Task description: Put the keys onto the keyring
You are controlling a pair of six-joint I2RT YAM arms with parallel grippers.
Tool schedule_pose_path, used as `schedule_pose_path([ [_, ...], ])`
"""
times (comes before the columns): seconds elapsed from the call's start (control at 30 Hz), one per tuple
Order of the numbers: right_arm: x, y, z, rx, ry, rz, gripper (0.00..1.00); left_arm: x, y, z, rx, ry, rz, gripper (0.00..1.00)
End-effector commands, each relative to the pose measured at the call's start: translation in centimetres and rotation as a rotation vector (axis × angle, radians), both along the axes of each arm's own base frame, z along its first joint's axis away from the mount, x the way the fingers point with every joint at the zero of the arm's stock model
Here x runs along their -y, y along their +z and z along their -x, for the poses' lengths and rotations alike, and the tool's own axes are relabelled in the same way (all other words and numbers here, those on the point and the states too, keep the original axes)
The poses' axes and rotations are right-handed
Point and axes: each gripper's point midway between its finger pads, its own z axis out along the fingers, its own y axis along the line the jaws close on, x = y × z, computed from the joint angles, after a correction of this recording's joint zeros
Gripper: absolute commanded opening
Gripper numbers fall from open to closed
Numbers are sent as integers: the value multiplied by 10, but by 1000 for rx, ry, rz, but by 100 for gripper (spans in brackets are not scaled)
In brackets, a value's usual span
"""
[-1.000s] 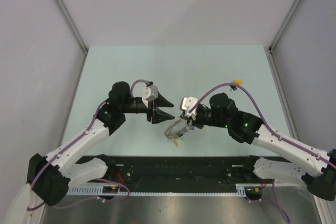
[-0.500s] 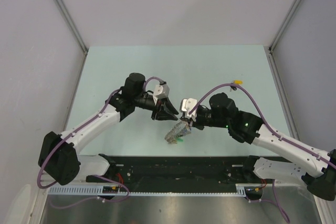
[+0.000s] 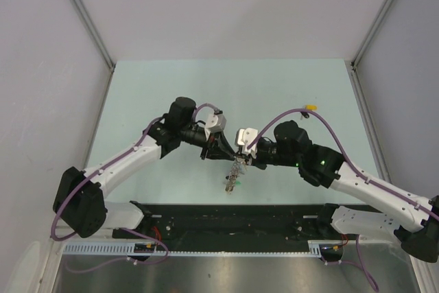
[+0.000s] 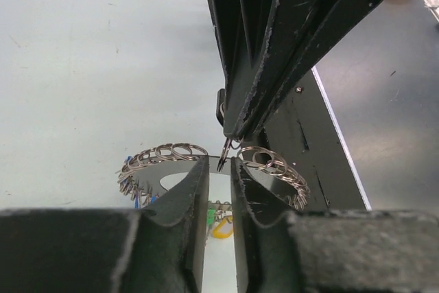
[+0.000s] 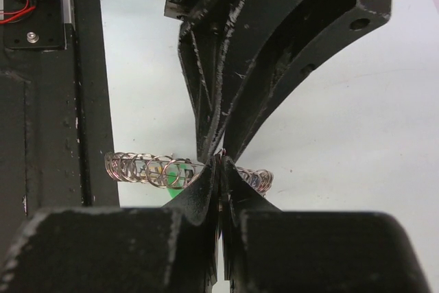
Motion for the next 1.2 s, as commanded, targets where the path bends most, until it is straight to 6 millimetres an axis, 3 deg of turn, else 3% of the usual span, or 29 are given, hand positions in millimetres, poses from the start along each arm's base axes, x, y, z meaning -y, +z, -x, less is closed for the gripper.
schedule_pose_path([
  [0.0, -9, 41, -3, 75, 17, -96, 0, 3, 16, 9, 20, -71, 42, 18],
  [0.03, -8, 42, -4, 75, 14, -96, 0, 3, 17, 9, 21, -70, 44, 9],
  [0.13, -8, 37, -4, 66, 13, -82, 0, 4, 22, 10, 16, -64, 57, 0],
  [0.63, 26, 25, -7, 29, -111, -43, 0, -3, 54, -6, -75, 140, 185, 0],
  [0.87, 25, 11, -1, -26, -124, -79, 0, -7, 61, -10, -79, 234, 234, 0],
  [1.17, 7, 11, 3, -40, -107, -160, 0, -11, 62, -12, -104, 294, 293, 0],
])
